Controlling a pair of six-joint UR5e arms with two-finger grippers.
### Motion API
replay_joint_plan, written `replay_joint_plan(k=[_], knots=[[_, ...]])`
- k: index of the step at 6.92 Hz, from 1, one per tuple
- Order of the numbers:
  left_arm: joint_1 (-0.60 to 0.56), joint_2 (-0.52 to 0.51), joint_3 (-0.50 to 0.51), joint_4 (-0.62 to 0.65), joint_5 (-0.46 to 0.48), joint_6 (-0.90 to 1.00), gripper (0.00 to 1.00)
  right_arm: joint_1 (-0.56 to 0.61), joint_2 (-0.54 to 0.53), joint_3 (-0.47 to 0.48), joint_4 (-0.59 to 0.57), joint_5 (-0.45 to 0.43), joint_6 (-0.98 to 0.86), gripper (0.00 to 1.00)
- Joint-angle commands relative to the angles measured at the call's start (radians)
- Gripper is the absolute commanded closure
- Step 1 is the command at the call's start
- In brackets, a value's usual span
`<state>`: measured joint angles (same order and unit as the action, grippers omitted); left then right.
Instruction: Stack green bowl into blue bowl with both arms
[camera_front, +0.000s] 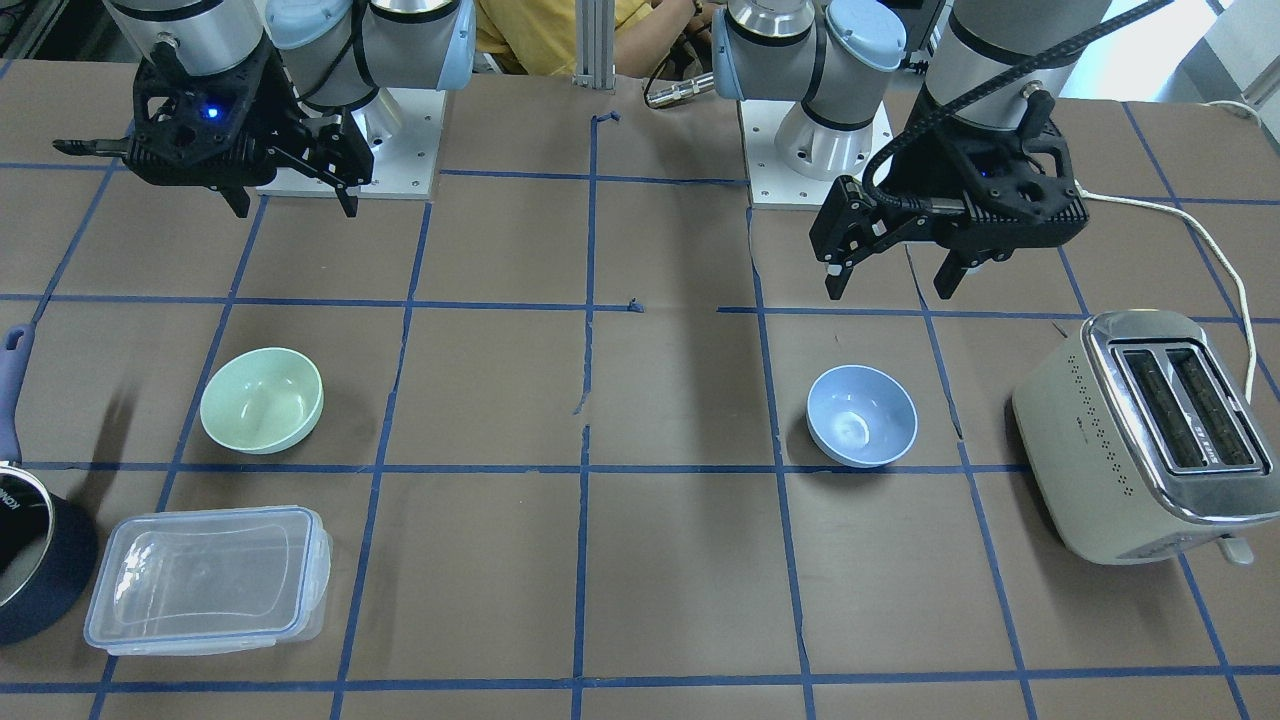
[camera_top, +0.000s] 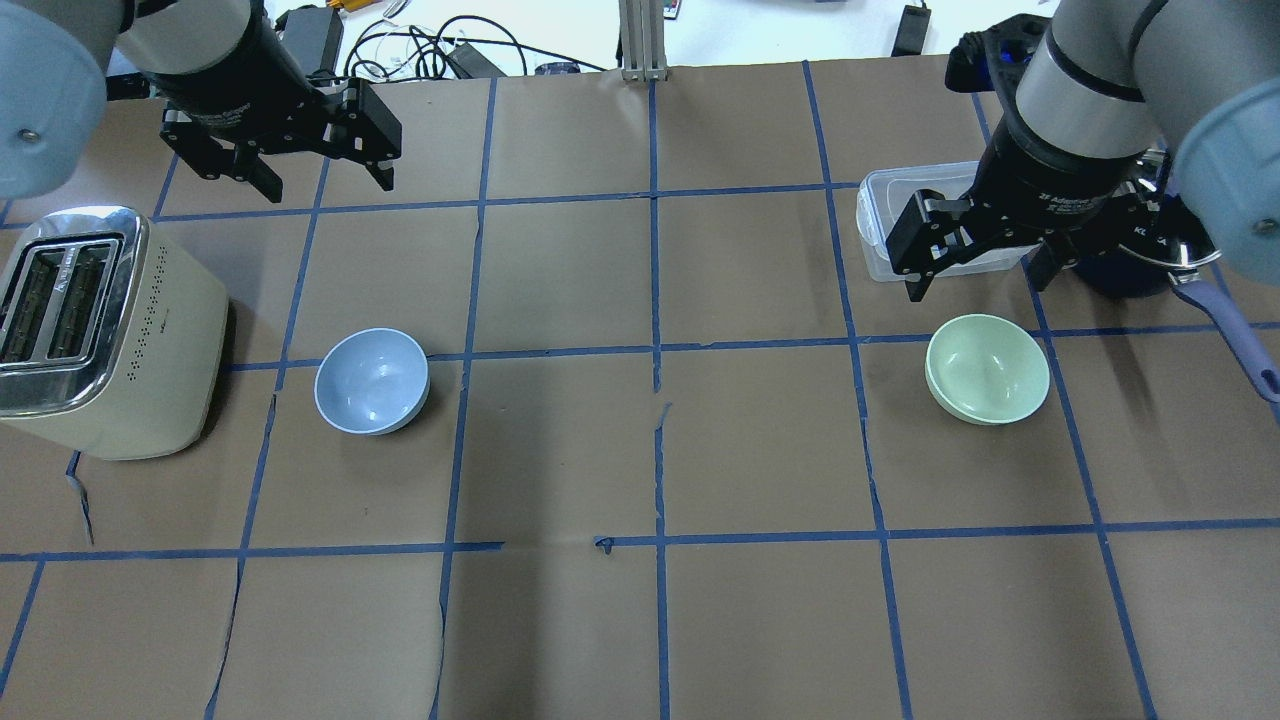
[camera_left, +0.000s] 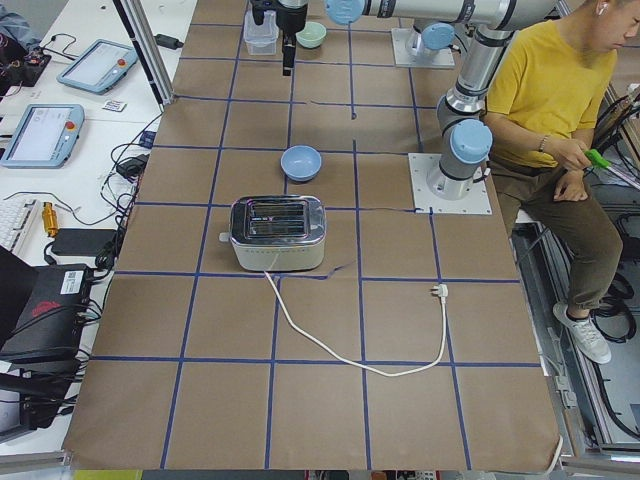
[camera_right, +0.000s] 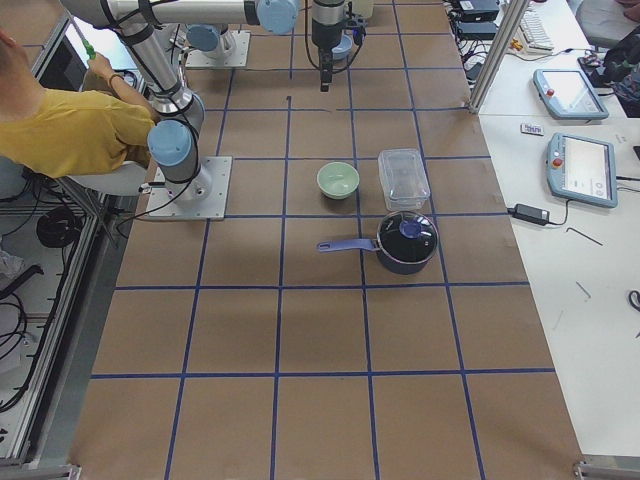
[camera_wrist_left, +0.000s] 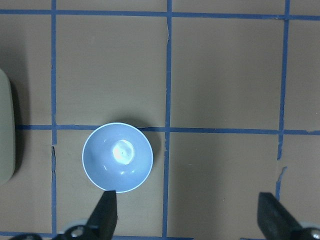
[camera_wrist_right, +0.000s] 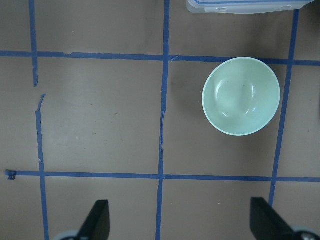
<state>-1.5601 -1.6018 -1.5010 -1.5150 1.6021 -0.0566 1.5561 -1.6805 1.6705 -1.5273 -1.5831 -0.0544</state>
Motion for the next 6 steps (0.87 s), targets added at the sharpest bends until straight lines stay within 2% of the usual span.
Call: replay_joint_plan(k=[1, 6], knots=[[0.003, 0.000, -0.001, 0.001, 0.001, -0.006, 0.00, -0.001, -0.001, -0.001, -0.001, 0.000, 0.002, 0.00], [0.003, 0.000, -0.005, 0.001, 0.002, -0.002, 0.00, 0.001, 0.001, 0.002, -0.001, -0.002, 0.028, 0.00]])
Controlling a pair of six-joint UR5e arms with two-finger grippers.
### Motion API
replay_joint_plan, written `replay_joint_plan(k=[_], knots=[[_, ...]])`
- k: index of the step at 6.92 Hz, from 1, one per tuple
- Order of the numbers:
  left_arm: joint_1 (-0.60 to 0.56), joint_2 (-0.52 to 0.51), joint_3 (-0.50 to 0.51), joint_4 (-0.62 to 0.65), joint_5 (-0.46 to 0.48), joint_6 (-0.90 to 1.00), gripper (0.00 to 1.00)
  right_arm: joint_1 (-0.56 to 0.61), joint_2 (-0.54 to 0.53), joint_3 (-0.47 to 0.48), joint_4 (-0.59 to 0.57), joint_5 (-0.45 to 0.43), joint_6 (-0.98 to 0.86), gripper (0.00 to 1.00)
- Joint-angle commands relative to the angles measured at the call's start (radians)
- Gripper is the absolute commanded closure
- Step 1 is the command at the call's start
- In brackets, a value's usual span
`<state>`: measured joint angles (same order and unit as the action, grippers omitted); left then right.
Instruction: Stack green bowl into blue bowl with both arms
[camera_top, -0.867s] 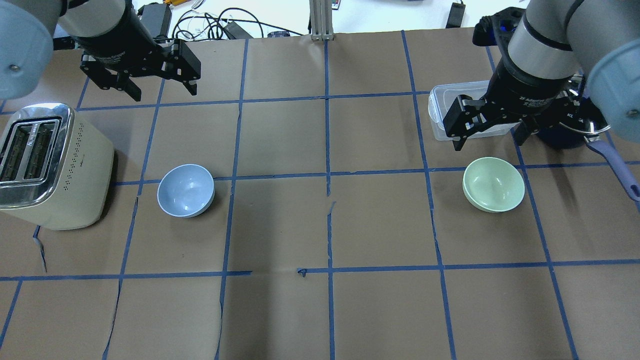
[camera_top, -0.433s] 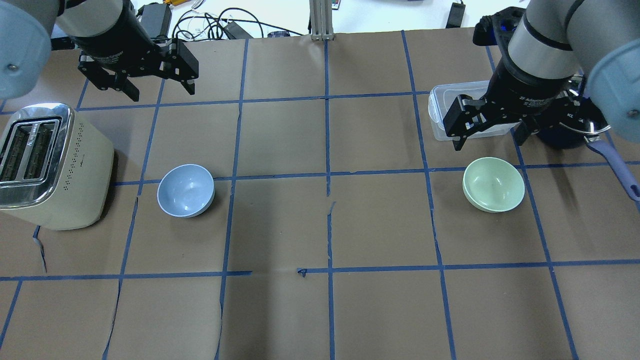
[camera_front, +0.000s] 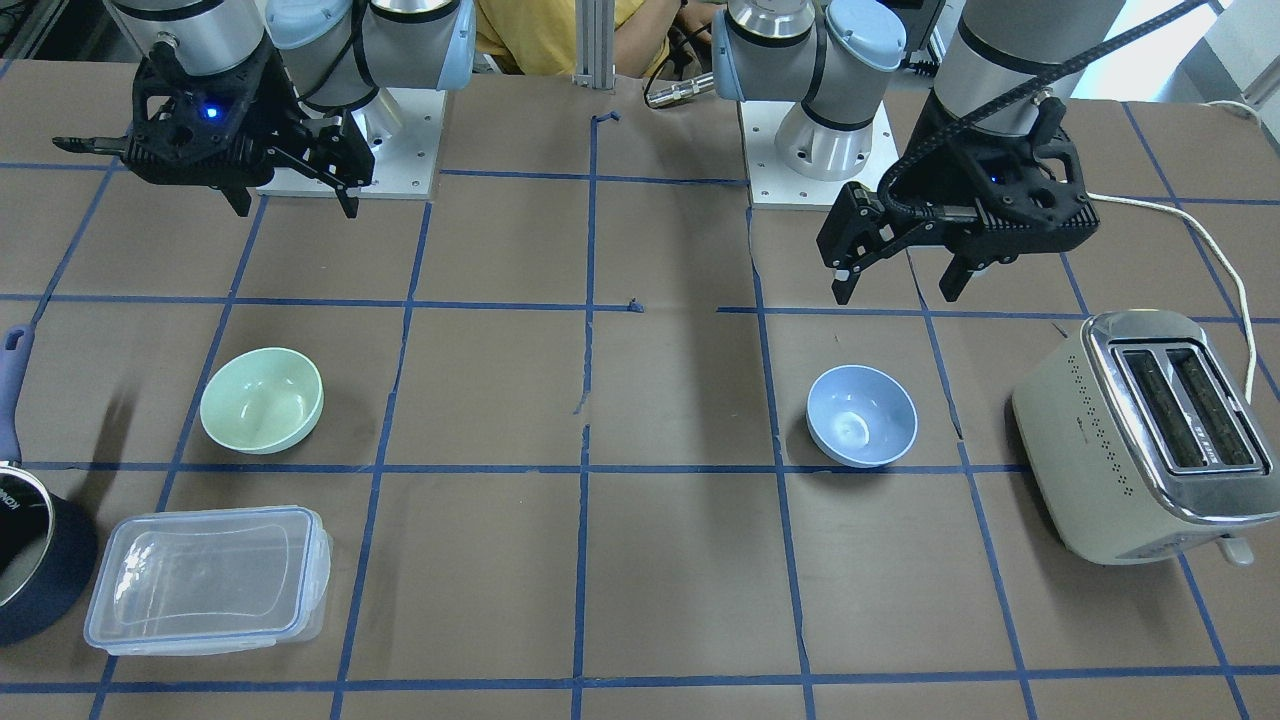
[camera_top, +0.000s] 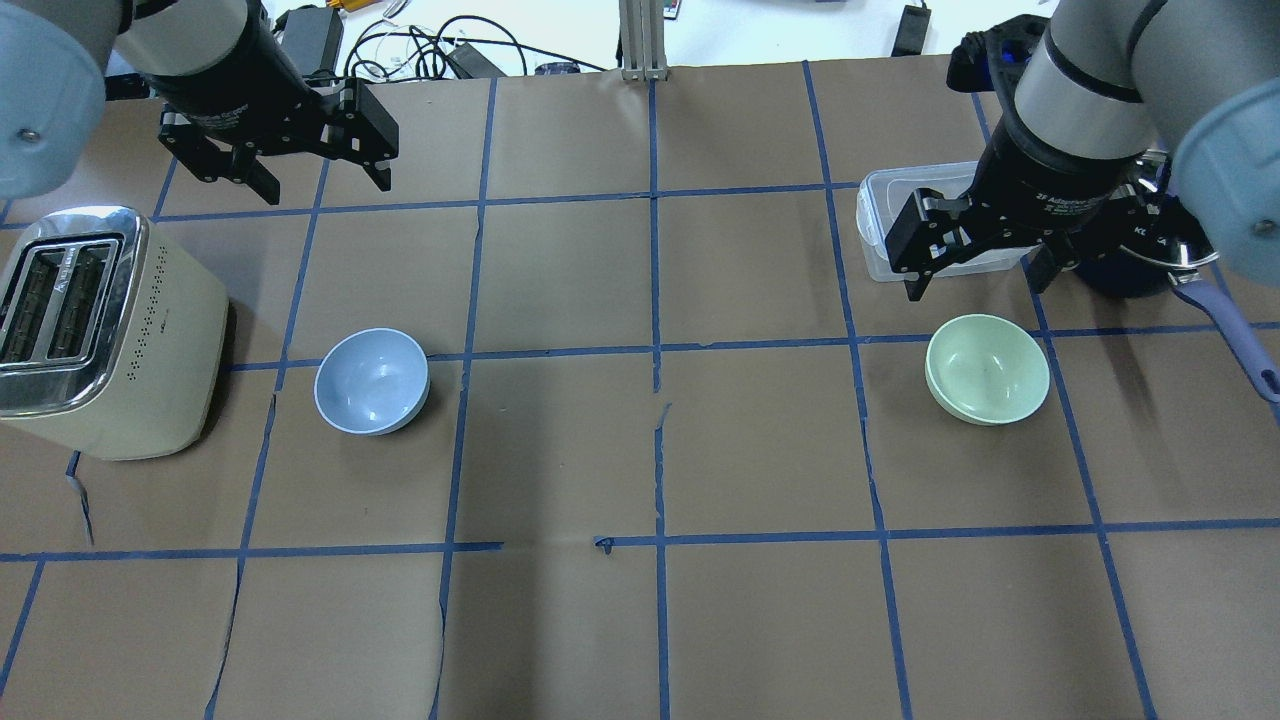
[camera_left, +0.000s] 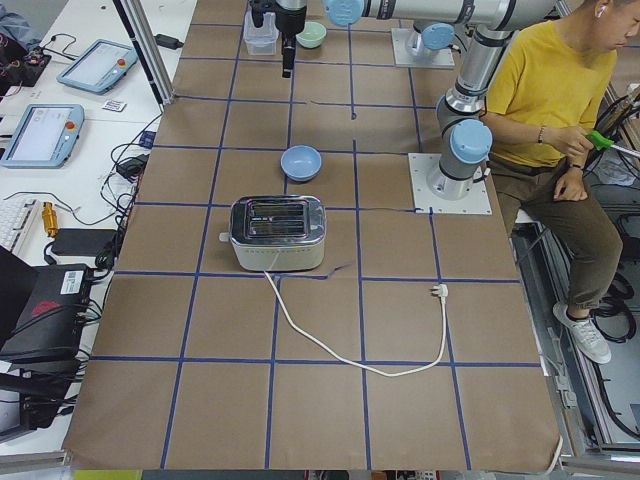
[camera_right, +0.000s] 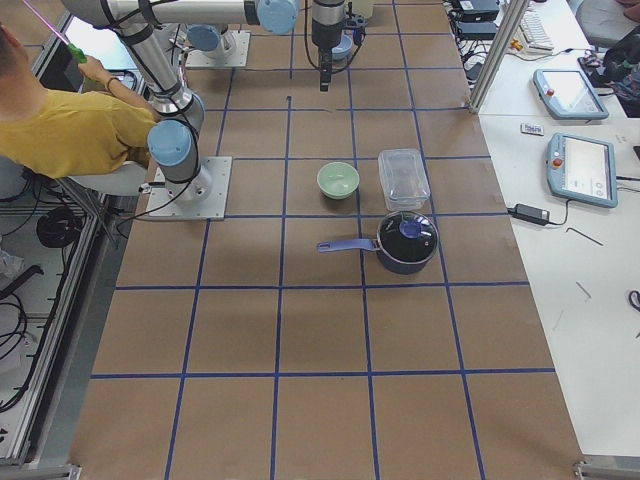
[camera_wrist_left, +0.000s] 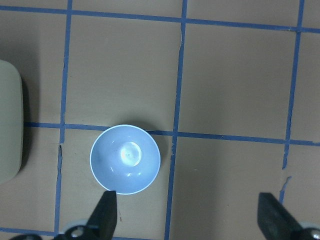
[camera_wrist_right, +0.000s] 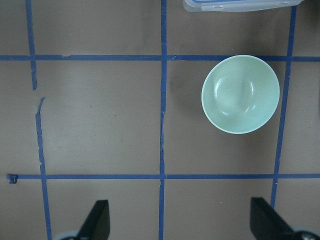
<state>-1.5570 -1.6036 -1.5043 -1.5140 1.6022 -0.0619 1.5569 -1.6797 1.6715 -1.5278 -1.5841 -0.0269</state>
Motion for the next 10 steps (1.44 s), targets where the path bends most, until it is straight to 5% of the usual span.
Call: replay_joint_plan(k=[1, 10], knots=[[0.000, 0.001, 0.002, 0.000, 0.001, 0.001, 0.00, 0.000, -0.001, 0.001, 0.000, -0.001, 0.001, 0.00], [0.000, -0.013, -0.004, 0.025, -0.004, 0.007, 0.00, 0.000, 0.000, 0.001, -0.002, -0.007, 0.001, 0.00]])
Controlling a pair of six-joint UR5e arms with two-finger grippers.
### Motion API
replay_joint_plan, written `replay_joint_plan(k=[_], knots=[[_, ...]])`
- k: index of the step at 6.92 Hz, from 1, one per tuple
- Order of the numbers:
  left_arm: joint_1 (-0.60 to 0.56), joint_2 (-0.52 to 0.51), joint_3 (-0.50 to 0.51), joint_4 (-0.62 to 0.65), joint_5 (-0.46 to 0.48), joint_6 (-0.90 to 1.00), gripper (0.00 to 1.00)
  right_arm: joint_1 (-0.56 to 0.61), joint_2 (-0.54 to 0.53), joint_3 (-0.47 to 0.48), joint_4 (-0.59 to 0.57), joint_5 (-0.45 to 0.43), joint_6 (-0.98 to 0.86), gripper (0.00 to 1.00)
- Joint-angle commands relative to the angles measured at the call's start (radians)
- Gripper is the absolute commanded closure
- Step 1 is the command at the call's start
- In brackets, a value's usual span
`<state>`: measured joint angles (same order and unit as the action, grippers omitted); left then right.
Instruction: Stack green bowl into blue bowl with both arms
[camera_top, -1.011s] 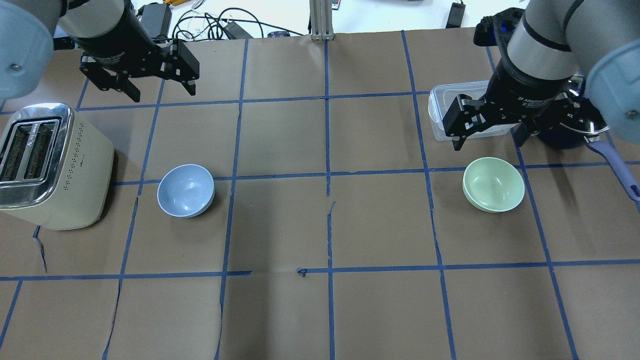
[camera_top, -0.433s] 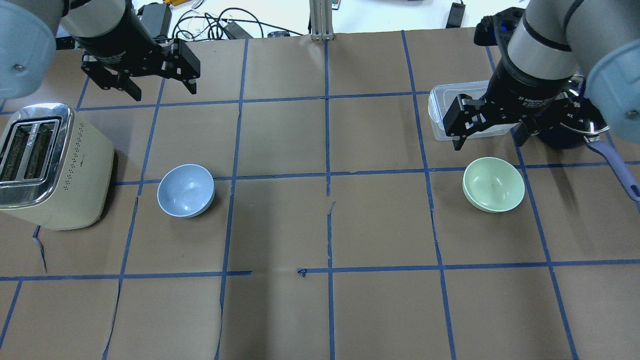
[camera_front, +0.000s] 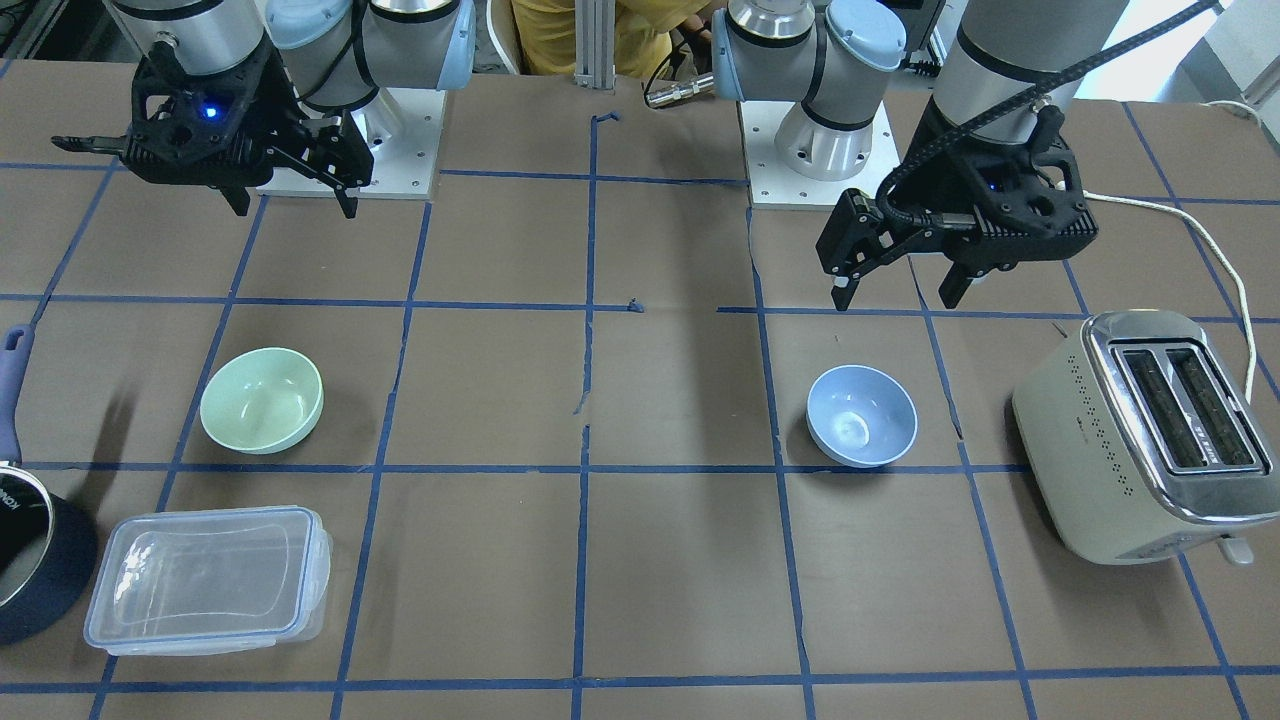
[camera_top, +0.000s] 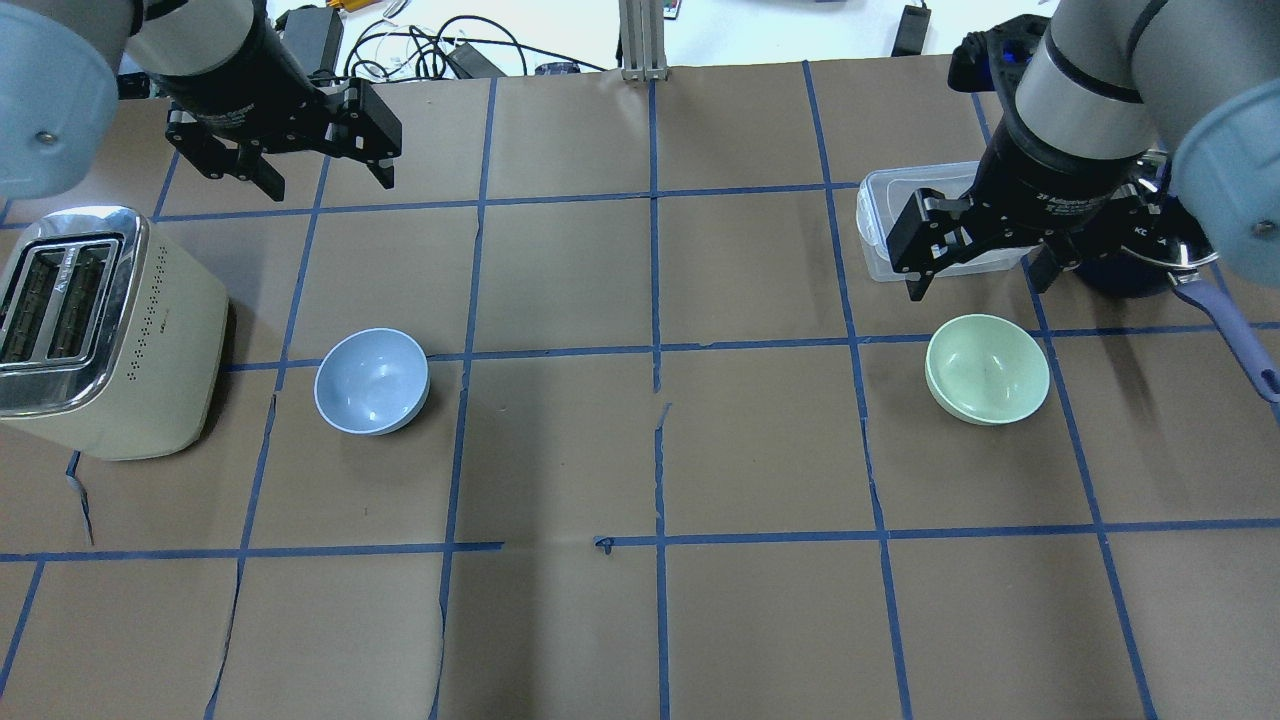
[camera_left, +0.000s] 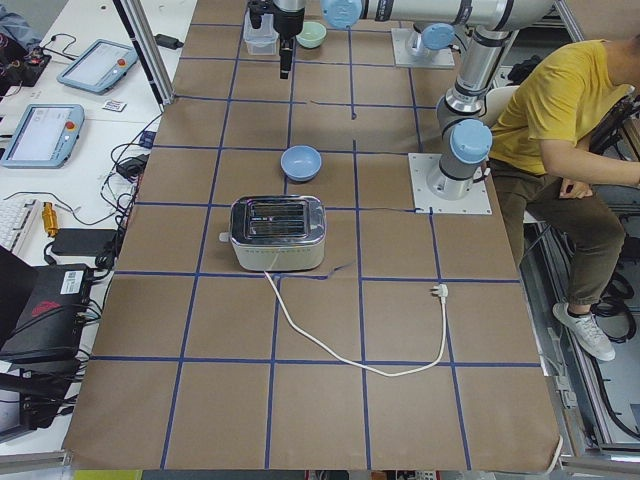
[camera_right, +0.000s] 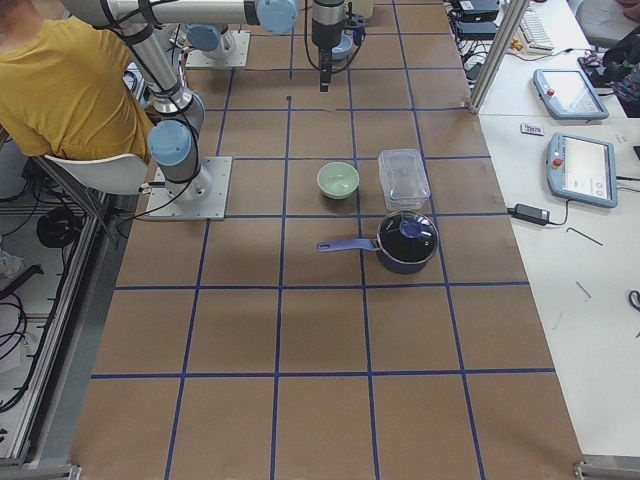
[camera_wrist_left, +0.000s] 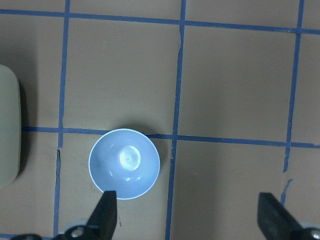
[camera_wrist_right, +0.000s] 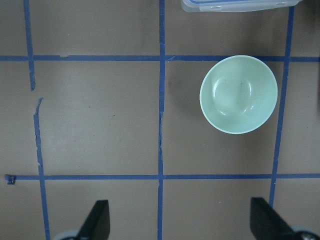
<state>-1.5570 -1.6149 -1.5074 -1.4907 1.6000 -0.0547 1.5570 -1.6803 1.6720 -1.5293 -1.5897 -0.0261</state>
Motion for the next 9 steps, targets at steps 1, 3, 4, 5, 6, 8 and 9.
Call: replay_joint_plan(k=[1, 3, 4, 5, 6, 8, 9], knots=[[0.000, -0.003, -0.007, -0.002, 0.000, 0.010, 0.00, 0.000, -0.001, 0.000, 0.000, -0.003, 0.000, 0.00], [0.049, 0.000, -0.141, 0.065, 0.000, 0.062, 0.00, 0.000, 0.001, 0.000, 0.001, -0.003, 0.000, 0.00], [0.108, -0.003, -0.228, 0.170, 0.003, 0.146, 0.00, 0.000, 0.001, 0.000, 0.000, -0.003, 0.000, 0.00], [0.194, -0.014, -0.294, 0.206, -0.003, 0.215, 0.00, 0.000, 0.001, 0.000, 0.000, -0.003, 0.000, 0.00], [0.260, -0.043, -0.339, 0.257, -0.006, 0.264, 0.00, 0.000, 0.001, -0.001, -0.003, -0.004, 0.000, 0.00], [0.311, -0.097, -0.448, 0.382, -0.002, 0.276, 0.00, 0.003, 0.022, 0.003, -0.020, 0.002, 0.000, 0.00], [0.311, -0.118, -0.489, 0.429, 0.001, 0.279, 0.00, -0.024, 0.087, 0.017, -0.038, -0.010, -0.008, 0.00]])
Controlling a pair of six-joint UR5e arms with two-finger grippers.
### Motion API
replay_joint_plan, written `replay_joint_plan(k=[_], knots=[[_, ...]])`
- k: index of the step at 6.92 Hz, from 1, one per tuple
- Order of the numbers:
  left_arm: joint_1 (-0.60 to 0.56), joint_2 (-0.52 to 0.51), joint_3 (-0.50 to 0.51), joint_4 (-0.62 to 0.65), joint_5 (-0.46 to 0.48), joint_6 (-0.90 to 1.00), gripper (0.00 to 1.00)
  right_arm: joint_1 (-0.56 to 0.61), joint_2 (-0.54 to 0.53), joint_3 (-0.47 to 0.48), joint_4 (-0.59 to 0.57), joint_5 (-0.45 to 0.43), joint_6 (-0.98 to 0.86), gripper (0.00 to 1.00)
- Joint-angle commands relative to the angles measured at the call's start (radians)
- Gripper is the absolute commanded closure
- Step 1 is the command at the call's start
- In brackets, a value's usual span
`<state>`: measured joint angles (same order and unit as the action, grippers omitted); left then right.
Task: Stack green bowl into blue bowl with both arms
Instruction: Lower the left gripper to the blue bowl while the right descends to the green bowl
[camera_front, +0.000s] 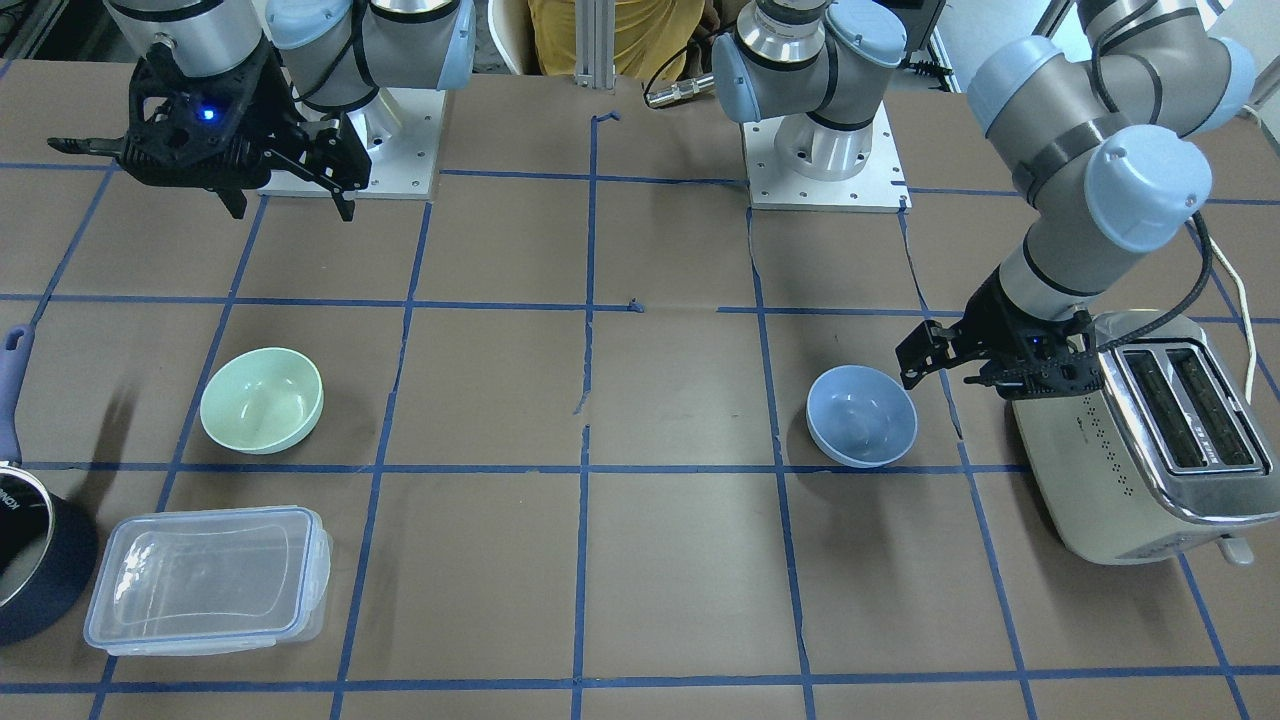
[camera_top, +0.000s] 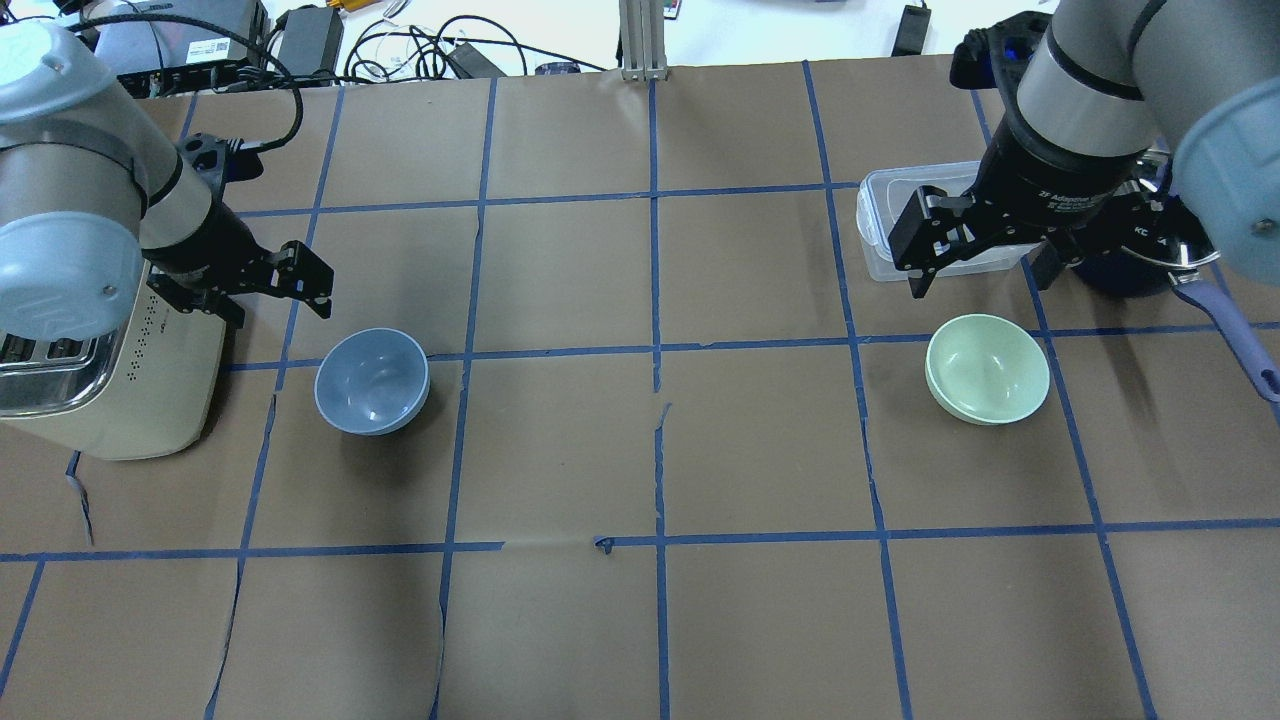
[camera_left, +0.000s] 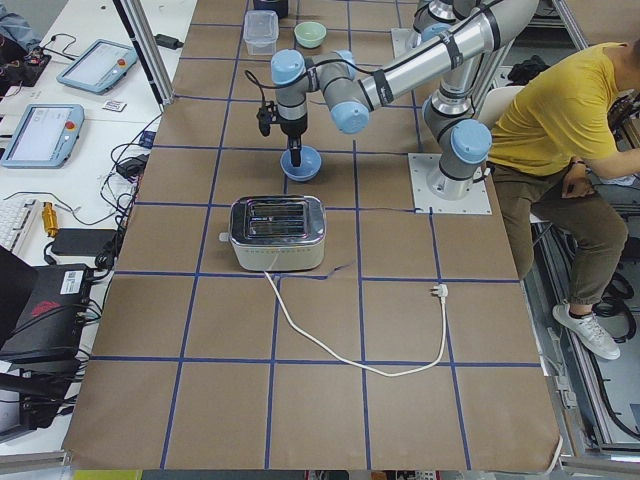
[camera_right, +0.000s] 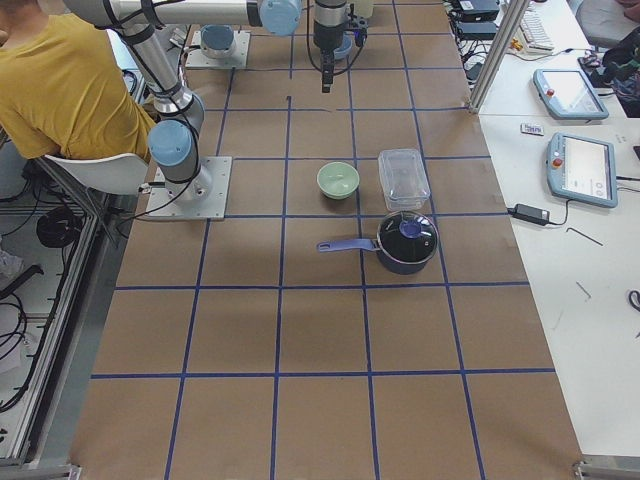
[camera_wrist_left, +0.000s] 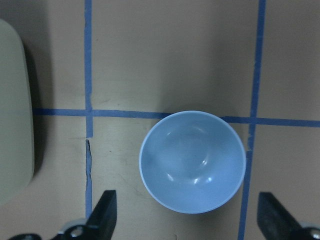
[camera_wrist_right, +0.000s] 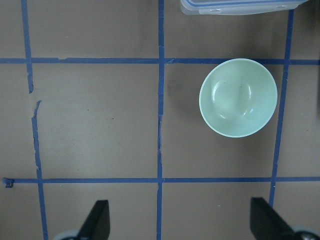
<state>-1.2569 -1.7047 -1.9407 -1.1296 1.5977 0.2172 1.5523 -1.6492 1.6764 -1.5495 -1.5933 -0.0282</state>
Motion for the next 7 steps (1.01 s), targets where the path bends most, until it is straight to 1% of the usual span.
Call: replay_joint_plan(k=[1, 2, 3, 4, 5, 6, 7], knots=[[0.013, -0.039, -0.076, 0.095, 0.004, 0.057, 0.03, -0.044, 0.090, 0.019, -0.087, -0.017, -0.013, 0.00], [0.013, -0.061, -0.102, 0.117, 0.001, 0.068, 0.10, -0.070, 0.130, 0.020, -0.093, -0.023, -0.018, 0.00], [0.013, -0.087, -0.113, 0.137, -0.001, 0.089, 0.21, -0.093, 0.179, 0.025, -0.137, -0.019, -0.033, 0.00], [0.017, -0.099, -0.113, 0.139, -0.005, 0.182, 0.74, -0.096, 0.237, 0.051, -0.262, -0.022, -0.080, 0.00], [0.034, -0.101, -0.107, 0.140, -0.008, 0.239, 0.85, -0.097, 0.311, 0.103, -0.387, -0.019, -0.088, 0.00], [0.033, -0.083, -0.104, 0.131, -0.036, 0.238, 0.98, -0.097, 0.362, 0.147, -0.553, -0.023, -0.091, 0.00], [0.030, -0.069, -0.106, 0.125, -0.107, 0.241, 1.00, -0.097, 0.386, 0.178, -0.576, -0.020, -0.104, 0.00]])
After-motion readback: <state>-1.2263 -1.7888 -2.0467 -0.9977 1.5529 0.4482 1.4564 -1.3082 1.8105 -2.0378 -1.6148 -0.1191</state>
